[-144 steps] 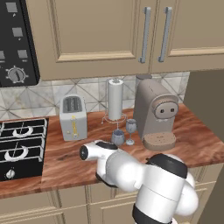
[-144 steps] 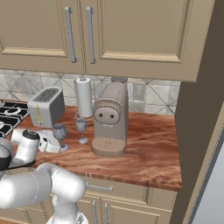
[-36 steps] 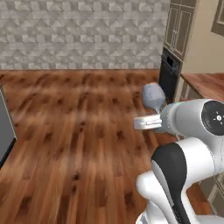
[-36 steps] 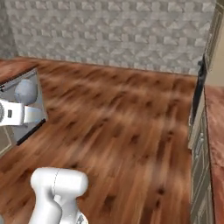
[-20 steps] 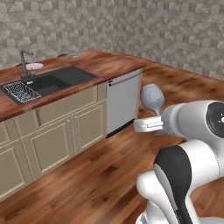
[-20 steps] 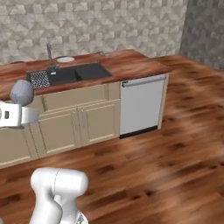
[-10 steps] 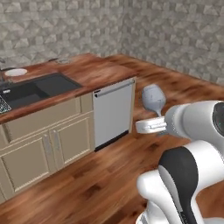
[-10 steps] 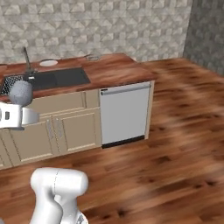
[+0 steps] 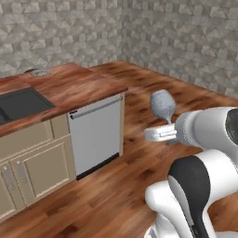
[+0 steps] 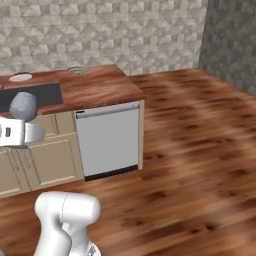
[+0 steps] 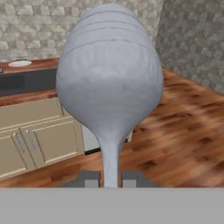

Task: Retrieve the wine glasses from the counter and place one next to each plate.

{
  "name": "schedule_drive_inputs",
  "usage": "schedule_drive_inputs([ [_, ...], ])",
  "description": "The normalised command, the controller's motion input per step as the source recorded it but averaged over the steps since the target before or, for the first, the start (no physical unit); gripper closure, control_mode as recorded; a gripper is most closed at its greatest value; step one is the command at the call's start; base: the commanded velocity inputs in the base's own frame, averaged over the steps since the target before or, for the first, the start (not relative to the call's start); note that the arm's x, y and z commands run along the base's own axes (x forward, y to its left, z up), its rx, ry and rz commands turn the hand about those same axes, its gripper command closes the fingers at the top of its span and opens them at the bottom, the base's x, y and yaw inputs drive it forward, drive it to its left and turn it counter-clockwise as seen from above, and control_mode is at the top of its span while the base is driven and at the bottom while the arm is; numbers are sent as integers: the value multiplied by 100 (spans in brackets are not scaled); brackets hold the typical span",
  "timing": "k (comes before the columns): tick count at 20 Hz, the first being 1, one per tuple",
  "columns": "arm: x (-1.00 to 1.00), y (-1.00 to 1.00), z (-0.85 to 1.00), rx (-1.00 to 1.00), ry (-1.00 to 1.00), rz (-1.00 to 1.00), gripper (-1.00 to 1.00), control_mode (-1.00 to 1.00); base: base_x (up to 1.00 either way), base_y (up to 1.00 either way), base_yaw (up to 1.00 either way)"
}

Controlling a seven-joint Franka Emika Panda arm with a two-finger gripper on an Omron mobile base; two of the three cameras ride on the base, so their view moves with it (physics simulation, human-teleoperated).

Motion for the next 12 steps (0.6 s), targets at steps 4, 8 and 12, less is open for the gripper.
schedule_drive_inputs([
  [4,0,0,0,0,0,0,100,100,100,-100,6],
  [8,0,0,0,0,0,0,100,100,100,-100,11],
  [12,0,0,0,0,0,0,100,100,100,-100,18],
])
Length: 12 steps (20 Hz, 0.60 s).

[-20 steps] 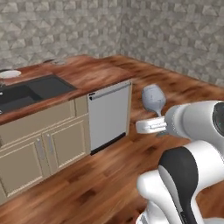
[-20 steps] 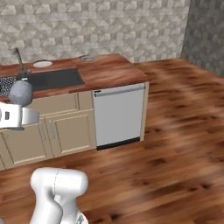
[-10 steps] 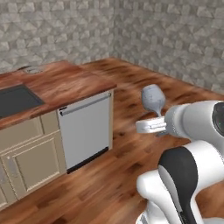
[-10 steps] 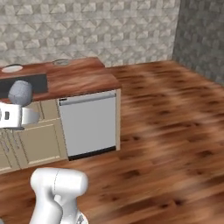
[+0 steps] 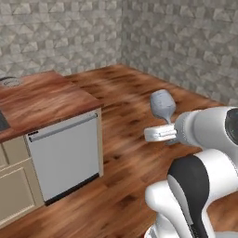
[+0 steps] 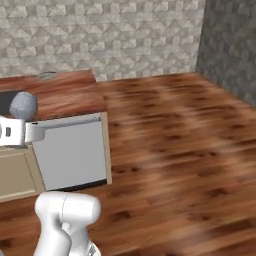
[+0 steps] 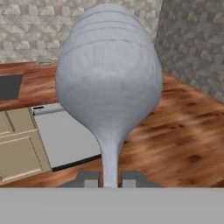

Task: Retrieve the wine glasses from the counter and place one next to each plate.

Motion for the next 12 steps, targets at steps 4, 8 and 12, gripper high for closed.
schedule_drive_inputs([
  [4,0,0,0,0,0,0,100,100,100,-100,35],
  [8,0,0,0,0,0,0,100,100,99,-100,44],
  [12,0,0,0,0,0,0,100,100,99,-100,44],
])
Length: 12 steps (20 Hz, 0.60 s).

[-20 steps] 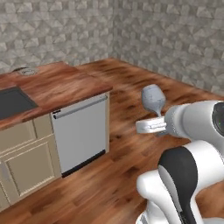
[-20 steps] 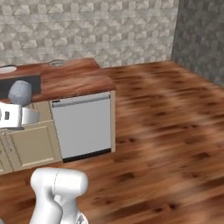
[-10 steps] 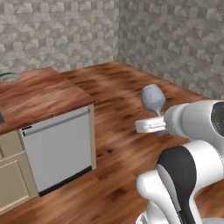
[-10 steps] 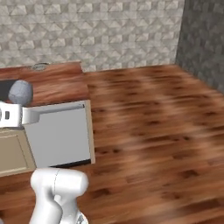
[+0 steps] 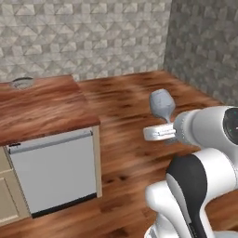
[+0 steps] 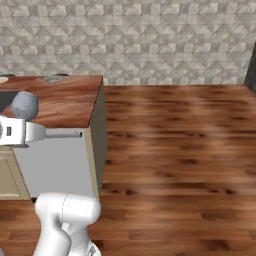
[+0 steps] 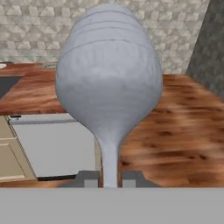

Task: Retrieve the wine glasses from the counter and place one next to each plate.

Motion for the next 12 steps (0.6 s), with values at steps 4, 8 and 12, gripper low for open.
schedule_drive_inputs([
  [4,0,0,0,0,0,0,100,100,84,-100,34],
  [8,0,0,0,0,0,0,100,100,77,-100,30],
  [12,0,0,0,0,0,0,100,100,77,-100,31],
])
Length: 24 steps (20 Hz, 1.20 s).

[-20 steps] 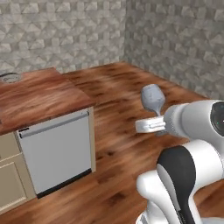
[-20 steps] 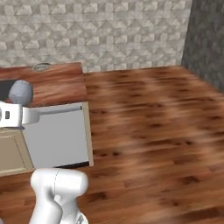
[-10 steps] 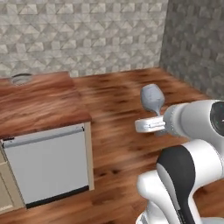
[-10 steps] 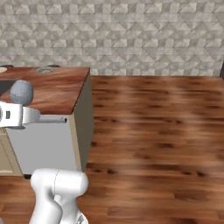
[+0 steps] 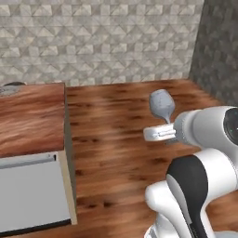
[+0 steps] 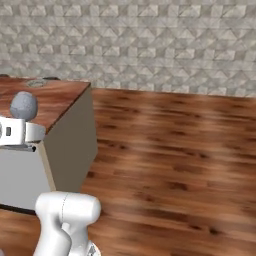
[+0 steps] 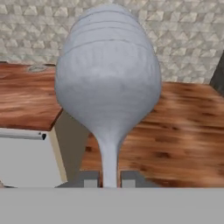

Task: Retrieve the wine glasses from the counter and place one next to each plate.

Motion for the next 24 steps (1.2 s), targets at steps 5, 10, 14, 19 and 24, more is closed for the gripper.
schedule_drive_inputs([
  [5,0,0,0,0,0,0,100,100,79,-100,36],
  [10,0,0,0,0,0,0,100,100,83,-100,45],
  [14,0,0,0,0,0,0,100,100,91,-95,49],
  [19,0,0,0,0,0,0,100,100,94,-84,59],
  [24,0,0,0,0,0,0,100,100,82,-76,67],
])
